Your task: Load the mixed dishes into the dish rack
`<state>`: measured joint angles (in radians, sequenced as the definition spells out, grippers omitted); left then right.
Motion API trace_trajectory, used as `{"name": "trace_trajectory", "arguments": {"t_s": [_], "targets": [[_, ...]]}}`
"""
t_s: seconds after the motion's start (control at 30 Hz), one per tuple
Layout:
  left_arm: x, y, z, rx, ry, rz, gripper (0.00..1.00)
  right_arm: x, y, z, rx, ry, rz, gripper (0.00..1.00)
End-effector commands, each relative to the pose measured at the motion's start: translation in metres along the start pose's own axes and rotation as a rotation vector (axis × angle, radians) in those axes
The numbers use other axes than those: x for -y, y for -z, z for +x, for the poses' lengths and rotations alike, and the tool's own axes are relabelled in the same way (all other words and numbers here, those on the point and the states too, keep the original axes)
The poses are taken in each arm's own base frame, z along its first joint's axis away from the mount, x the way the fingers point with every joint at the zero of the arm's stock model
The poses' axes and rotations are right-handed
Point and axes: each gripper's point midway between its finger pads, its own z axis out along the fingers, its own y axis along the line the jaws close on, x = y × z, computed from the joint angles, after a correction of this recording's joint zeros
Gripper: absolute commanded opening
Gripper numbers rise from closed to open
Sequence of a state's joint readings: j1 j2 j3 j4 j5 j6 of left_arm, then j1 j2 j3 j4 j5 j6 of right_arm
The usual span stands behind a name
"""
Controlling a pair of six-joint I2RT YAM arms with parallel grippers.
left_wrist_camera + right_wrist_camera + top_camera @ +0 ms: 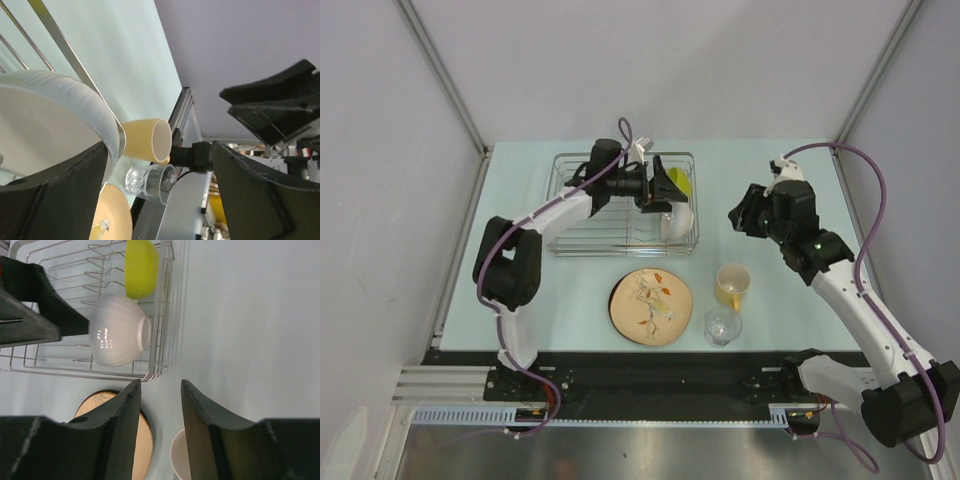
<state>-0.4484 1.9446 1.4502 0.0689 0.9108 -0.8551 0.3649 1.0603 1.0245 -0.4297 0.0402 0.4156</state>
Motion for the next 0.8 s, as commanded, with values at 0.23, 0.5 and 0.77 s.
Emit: {"name": "trace_trajectory", "arguments": {"t_s": [0.23,0.5,0.77], "targets": [[0.062,0.15,-0.049,0.115,-0.394,-0.153,0.86,-0.013,-0.07,-0.007,0.024,-0.022,-0.046,0.44],[0.012,0.183,-0.041,0.156,-0.389,-0.279,0.82,-0.011,-0.103,0.007,-0.02,0.005,-0.042,0.44],[-0.075,0.266,-0.072,0.284,-0.408,-0.688,0.79,-0.017,-0.149,0.0,-0.019,-0.008,-0.046,0.43]]}}
